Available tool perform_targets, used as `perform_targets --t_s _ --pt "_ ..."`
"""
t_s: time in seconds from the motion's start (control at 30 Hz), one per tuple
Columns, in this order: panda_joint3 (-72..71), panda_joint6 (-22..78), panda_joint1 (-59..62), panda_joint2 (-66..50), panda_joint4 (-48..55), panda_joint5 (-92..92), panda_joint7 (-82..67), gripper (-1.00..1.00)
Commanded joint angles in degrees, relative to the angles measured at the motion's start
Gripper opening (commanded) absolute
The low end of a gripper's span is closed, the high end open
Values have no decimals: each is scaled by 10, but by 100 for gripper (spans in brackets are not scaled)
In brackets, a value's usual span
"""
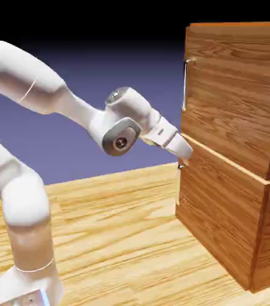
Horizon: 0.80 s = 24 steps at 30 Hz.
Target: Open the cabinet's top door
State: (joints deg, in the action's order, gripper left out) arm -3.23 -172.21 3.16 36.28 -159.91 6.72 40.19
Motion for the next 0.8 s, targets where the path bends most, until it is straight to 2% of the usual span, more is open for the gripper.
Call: perform_targets --t_s 0.0,0.77 --pt "-12 7 14 13 4 25 -8 0" --pt "-287 160 343 322 97 598 -202 0"
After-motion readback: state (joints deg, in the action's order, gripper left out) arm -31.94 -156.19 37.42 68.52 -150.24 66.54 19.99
